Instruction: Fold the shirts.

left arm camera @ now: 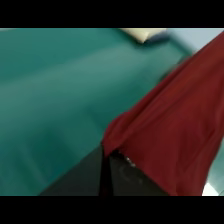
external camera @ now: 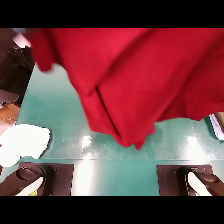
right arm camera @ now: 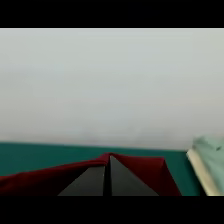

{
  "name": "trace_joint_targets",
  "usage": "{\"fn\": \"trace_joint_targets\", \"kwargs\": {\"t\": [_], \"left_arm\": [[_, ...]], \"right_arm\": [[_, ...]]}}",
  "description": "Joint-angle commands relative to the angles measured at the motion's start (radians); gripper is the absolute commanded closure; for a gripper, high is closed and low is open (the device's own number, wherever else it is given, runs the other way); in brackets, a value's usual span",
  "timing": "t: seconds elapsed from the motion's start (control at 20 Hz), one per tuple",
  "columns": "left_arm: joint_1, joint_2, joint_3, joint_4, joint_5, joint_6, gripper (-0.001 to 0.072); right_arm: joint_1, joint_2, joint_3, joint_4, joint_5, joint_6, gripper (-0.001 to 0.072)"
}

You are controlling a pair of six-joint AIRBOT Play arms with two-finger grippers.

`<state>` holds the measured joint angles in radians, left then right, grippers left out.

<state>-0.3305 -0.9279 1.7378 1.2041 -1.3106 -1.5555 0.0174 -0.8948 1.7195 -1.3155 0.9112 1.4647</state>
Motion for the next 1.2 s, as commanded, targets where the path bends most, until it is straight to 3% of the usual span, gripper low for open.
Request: {"fn": "trace_joint_targets", "kwargs": {"t": [0.0,0.1,0.2,0.45,0.5,0.6,0.7,0.8,0.95,1.15], "left_arm": [[0.024,-0.082,-0.28,0.129,-0.038,-0.007,0.0684],[0.08,-0.157,-0.41,0.127,0.039,0.007,0.0684],[0.143,-0.247,-0.476,0.126,0.13,0.028,0.0684],[0.233,-0.425,-0.479,0.12,0.269,0.027,0.0682],[0.238,-0.434,-0.479,0.121,0.285,0.027,0.0654],[0.238,-0.436,-0.476,0.125,0.315,0.026,-0.0013],[0.238,-0.433,-0.455,0.128,0.306,0.04,0.0037],[0.238,-0.426,-0.412,0.128,0.244,0.045,0.0038],[0.227,-0.386,-0.4,0.089,0.154,0.061,0.0039],[0.101,-0.319,-0.507,0.081,0.14,0.076,0.0039]], "right_arm": [[0.108,-0.286,0.14,0.003,0.322,0.0,0.0697],[0.158,-0.488,0.212,0.003,0.449,0.0,0.0697],[0.201,-0.666,0.261,0.003,0.476,0.0,0.0697],[0.277,-0.905,0.296,0.004,0.328,0.001,0.0693],[0.285,-0.921,0.296,0.005,0.297,0.001,0.0693],[0.286,-0.932,0.296,0.007,0.246,0.001,0.0658],[0.273,-0.921,0.297,0.007,0.229,0.001,0.0227],[0.248,-0.888,0.297,0.008,0.298,0.001,0.0209],[0.198,-0.794,0.233,0.007,0.431,0.001,0.0269],[0.143,-0.617,-0.005,0.008,0.441,0.001,0.027]]}}
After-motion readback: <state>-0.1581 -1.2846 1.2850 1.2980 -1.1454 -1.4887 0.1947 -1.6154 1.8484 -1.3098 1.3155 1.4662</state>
